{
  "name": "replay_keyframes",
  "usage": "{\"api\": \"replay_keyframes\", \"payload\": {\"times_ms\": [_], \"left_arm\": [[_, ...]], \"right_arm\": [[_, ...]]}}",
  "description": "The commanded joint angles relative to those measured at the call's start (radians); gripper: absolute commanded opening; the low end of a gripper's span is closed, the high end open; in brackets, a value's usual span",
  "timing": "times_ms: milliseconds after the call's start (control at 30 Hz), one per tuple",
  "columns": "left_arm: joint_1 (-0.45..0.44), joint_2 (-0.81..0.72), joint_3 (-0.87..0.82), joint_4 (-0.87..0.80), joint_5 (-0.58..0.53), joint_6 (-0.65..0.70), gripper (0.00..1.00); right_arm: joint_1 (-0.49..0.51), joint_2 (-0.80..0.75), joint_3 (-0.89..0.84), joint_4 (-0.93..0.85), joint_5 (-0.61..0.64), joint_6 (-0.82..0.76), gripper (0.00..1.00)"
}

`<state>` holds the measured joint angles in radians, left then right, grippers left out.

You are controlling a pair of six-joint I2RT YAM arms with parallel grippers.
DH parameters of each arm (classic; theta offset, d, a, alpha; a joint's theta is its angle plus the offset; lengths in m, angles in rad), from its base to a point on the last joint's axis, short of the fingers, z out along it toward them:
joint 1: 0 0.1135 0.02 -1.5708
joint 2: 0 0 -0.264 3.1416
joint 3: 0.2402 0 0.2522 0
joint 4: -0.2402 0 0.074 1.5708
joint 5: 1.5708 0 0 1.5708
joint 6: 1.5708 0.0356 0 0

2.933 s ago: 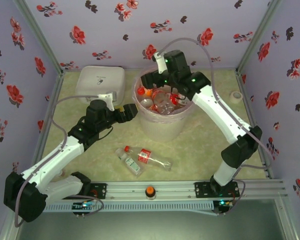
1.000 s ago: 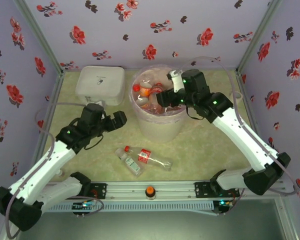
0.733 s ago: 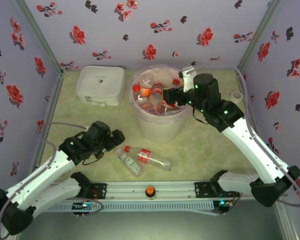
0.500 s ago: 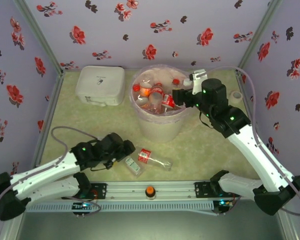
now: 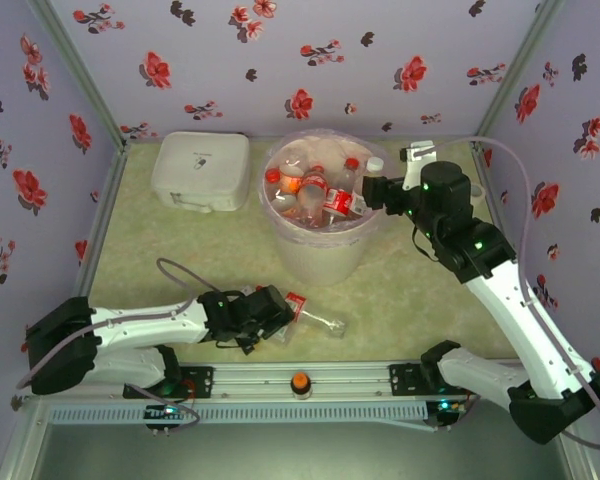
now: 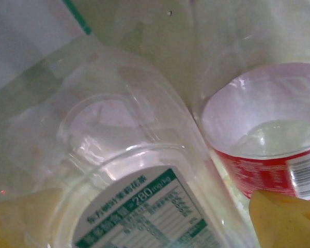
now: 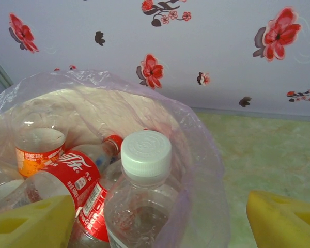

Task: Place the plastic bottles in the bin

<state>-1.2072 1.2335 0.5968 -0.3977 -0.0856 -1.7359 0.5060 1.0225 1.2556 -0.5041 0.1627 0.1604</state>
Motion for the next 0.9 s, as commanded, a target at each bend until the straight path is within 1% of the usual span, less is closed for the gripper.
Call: {"api": "replay_keyframes", "payload": {"times_ms": [0, 133, 367, 633, 767, 867], "left_arm": [[-0.005, 0.011, -0.036, 0.038, -0.003, -0.055, 0.86], [-0.005, 0.000, -0.079, 0.069, -0.005, -0.079, 0.76], [0.022, -0.027, -0.097, 0.048, -0.023, -0.066, 0.62], [0.115, -0.100, -0.074, -0.043, -0.064, 0.027, 0.50], [0.165, -0.137, -0.110, -0.056, -0.073, 0.045, 0.47], [0.212, -0.182, -0.133, -0.054, -0.080, 0.070, 0.41]], "right_arm": [[-0.016, -0.019, -0.010, -0.028, 0.030, -0.006, 0.87], [-0.023, -0.022, -0.016, -0.042, 0.032, 0.000, 0.87], [-0.030, -0.009, -0.027, -0.037, 0.022, 0.011, 0.87], [-0.037, -0.024, -0.054, -0.034, 0.020, 0.007, 0.87], [-0.042, -0.021, -0.057, -0.029, 0.018, 0.002, 0.87], [-0.043, -0.019, -0.061, -0.014, 0.009, 0.008, 0.87]]}}
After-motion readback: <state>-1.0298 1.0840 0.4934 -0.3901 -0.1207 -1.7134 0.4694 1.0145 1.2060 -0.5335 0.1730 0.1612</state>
